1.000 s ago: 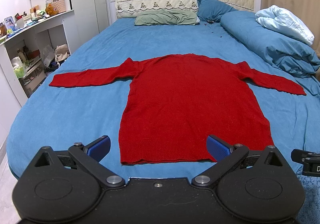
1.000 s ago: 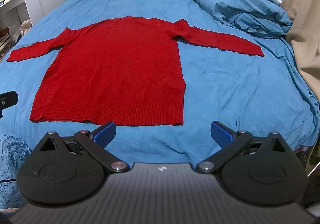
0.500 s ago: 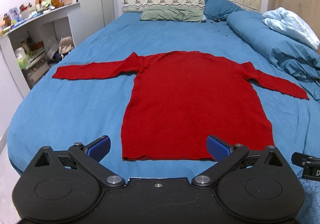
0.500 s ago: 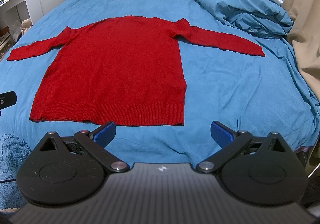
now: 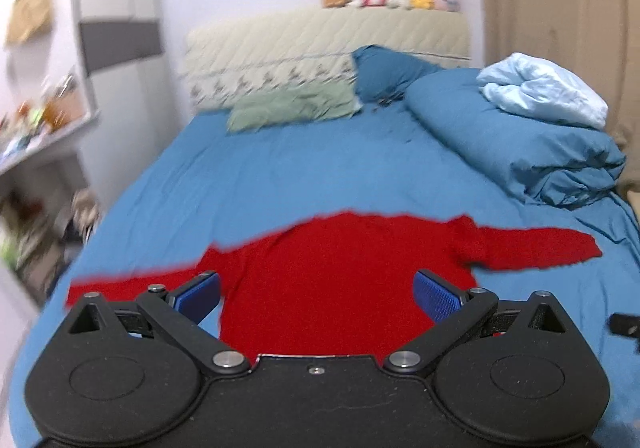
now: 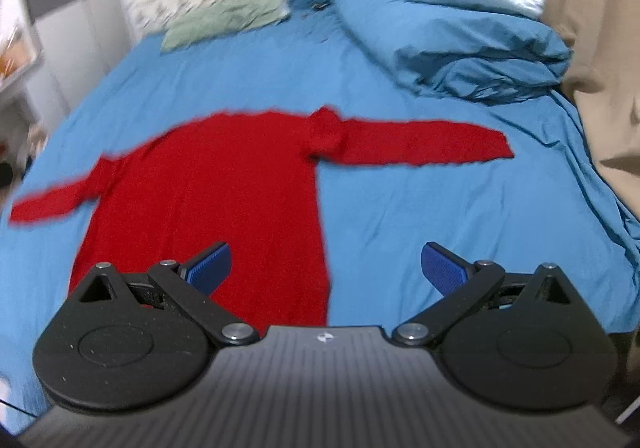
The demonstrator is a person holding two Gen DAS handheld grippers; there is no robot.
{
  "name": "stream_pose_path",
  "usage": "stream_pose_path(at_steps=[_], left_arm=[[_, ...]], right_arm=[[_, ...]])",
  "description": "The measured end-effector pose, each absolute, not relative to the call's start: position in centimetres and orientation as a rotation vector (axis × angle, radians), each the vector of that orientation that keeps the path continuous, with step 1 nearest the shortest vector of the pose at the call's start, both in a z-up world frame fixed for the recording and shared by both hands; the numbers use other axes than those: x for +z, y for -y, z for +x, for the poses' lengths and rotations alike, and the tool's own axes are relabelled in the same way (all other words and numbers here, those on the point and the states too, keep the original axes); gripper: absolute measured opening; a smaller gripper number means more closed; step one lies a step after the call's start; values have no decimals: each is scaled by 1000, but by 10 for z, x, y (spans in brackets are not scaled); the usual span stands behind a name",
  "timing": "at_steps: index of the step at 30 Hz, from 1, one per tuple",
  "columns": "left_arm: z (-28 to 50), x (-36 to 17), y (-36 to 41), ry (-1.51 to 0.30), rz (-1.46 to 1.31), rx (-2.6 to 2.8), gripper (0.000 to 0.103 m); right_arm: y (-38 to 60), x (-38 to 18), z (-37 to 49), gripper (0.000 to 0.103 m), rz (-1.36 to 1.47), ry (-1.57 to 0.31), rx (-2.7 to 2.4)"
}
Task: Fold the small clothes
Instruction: 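Grasp the sweater sleeve cuff with the right gripper and lift it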
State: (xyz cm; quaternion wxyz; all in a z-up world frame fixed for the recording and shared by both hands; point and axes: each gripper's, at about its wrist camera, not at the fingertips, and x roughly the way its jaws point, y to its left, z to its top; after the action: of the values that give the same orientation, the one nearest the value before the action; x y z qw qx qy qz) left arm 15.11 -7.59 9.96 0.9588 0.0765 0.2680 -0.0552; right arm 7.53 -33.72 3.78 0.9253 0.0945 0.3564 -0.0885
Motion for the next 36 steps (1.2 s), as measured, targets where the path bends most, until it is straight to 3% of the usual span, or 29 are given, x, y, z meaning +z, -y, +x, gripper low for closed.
stream_pose_path(at_steps=[6,18,20,27,32,36], left_arm=[[262,77,138,-602,181,-232,103],[425,-64,246,-818,211,-332,103],[441,-87,257,-837,206,-338,103],[477,-144,280,-943,236,-325,103],[486,-168,280,-1015,211,-317,103],[489,-167,276,-1035,227,-357,103]], right_arm=[[433,21,151,103,287,-720,-297],[581,-118,259,103,440,-661,-471],[595,-138,272,91,435,-648,-497],[625,-178,299,73,472,-585,-581],[626,-184,310,25,421,-578,-621],[627,-175,315,20,410,-572,-618]])
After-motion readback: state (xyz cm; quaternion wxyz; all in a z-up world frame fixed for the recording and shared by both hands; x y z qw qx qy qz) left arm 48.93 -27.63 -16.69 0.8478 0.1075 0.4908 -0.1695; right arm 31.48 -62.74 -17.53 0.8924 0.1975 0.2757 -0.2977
